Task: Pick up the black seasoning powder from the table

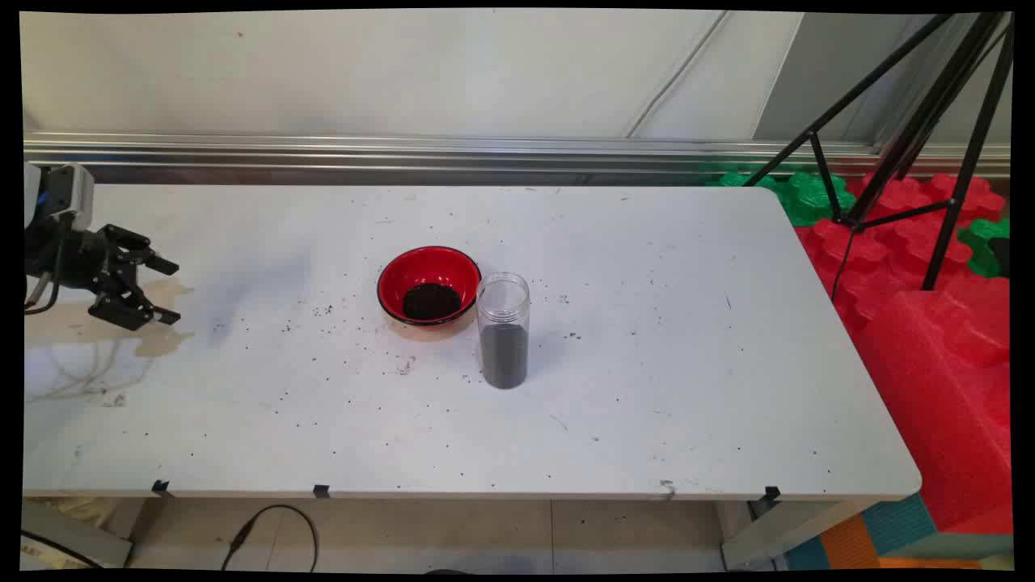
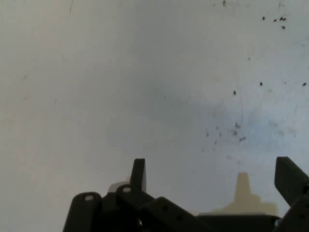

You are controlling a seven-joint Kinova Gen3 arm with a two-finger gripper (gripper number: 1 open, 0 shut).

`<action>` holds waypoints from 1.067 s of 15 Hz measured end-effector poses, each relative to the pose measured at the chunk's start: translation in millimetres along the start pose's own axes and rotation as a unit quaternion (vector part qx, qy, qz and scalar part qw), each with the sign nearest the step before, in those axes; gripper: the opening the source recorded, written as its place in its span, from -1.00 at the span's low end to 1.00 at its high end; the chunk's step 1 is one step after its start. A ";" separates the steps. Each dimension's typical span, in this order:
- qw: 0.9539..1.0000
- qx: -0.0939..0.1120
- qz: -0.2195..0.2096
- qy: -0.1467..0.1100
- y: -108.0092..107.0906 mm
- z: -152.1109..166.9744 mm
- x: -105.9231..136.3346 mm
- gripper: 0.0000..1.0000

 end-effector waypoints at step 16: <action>0.994 -0.045 0.084 0.060 16.2 -4.5 69.6 1.00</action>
